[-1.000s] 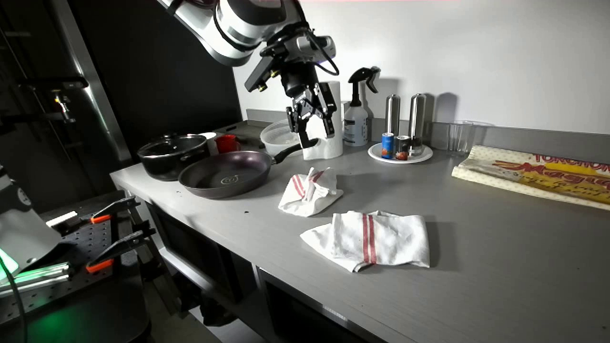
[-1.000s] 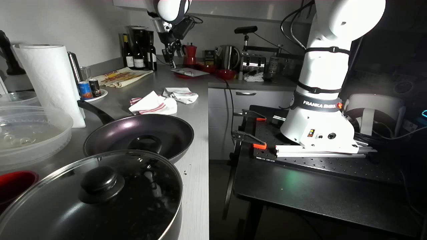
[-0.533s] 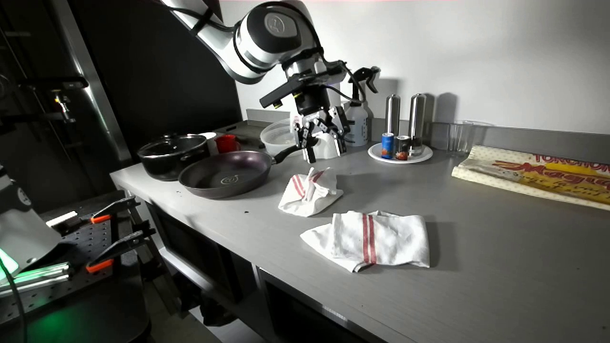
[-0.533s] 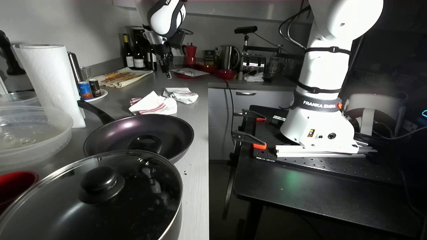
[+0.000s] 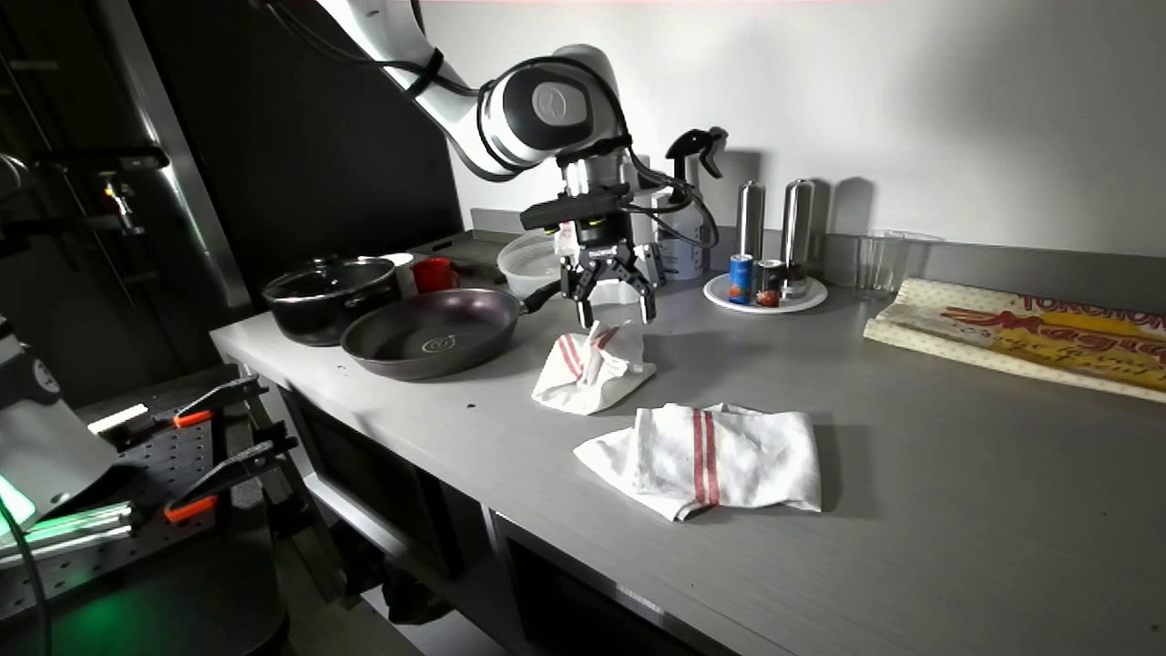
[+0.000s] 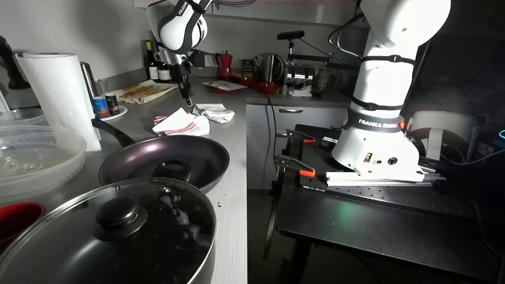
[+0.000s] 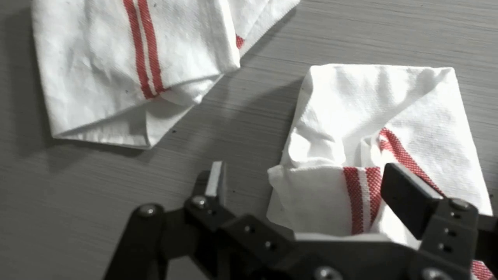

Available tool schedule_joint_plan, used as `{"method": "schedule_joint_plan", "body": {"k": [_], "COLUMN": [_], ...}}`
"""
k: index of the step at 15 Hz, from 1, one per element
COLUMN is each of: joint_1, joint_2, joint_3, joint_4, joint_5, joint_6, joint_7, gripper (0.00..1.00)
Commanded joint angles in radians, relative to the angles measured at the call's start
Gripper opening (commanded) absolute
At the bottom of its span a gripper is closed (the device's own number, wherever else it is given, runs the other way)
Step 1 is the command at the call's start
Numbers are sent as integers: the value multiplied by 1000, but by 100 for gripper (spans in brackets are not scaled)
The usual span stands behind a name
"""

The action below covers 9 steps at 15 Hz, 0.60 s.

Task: Use the towel to wipe the pan

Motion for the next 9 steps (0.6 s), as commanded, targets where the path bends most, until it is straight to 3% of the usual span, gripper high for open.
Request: {"method": "schedule_joint_plan", "body": {"k": [1,9], "joint_1": [-16,-14], "joint_2": [52,175], "joint_3": [42,64], "joint_4": [73,195], "joint_5": [51,75], "joint_6": [-71,-213], "joint_7": [-105,-183], "gripper": [100,100]}}
